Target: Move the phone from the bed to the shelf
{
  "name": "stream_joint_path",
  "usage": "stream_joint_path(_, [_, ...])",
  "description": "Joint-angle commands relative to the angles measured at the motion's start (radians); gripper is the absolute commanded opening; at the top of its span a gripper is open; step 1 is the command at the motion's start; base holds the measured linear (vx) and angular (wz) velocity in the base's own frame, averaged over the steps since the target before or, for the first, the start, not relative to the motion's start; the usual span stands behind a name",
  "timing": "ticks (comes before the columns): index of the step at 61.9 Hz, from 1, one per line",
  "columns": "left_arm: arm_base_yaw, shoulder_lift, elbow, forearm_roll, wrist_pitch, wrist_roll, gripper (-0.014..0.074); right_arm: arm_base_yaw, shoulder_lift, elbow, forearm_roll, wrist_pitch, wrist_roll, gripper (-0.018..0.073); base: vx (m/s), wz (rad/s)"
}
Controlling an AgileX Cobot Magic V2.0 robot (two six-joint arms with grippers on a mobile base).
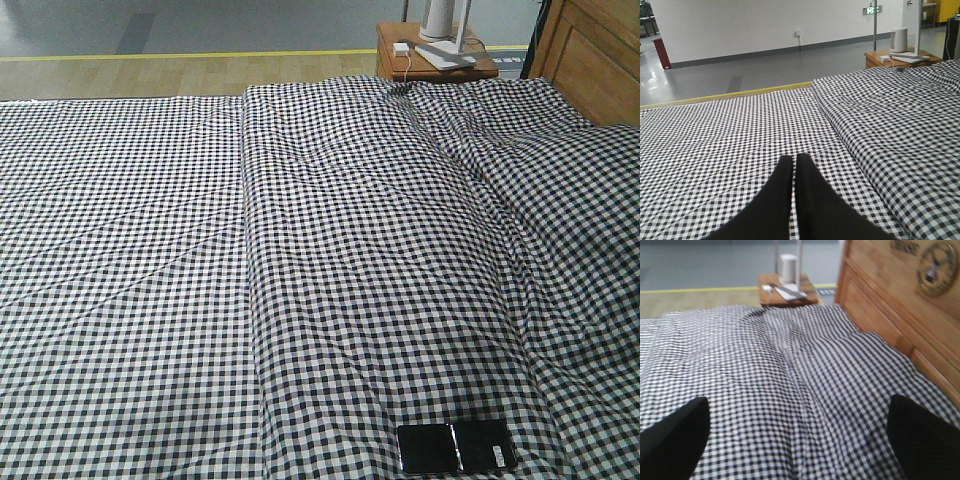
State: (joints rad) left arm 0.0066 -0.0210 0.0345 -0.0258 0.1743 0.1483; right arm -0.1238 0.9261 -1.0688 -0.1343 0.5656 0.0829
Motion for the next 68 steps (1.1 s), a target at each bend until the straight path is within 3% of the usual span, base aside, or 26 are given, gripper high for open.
stream_joint_path(1, [-0.006, -0.005, -0.023, -0.009, -0.077, -0.006, 0.0001, -0.07, 0.047, -0.1, -0.011, 0.018, 0.015, 0.0672, 0.0, 0.0])
stream_joint_path(16, [-0.006, -0.005, -0.023, -0.009, -0.077, -0.006, 0.0001, -0.249, 0.264, -0.134, 0.028, 0.1, -0.006, 0.0668, 0.0, 0.0])
stream_joint_path(31, [-0.006, -0.005, -0.023, -0.009, -0.077, -0.006, 0.0001, -0.3, 0.531, -0.134, 0.108, 0.136, -0.146, 0.0661, 0.0, 0.0])
stream_joint_path(48, [-0.006, -0.005, -0.023, -0.009, -0.077, -0.006, 0.0001, -0.3, 0.851, -0.134, 0.309, 0.209, -0.438, 0.0651, 0.0, 0.0])
stream_joint_path(68, [-0.006, -0.005, -0.023, -0.009, -0.077, -0.006, 0.0001, -0.3, 1.143, -0.134, 0.666, 0.205, -0.841, 0.0643, 0.0, 0.0])
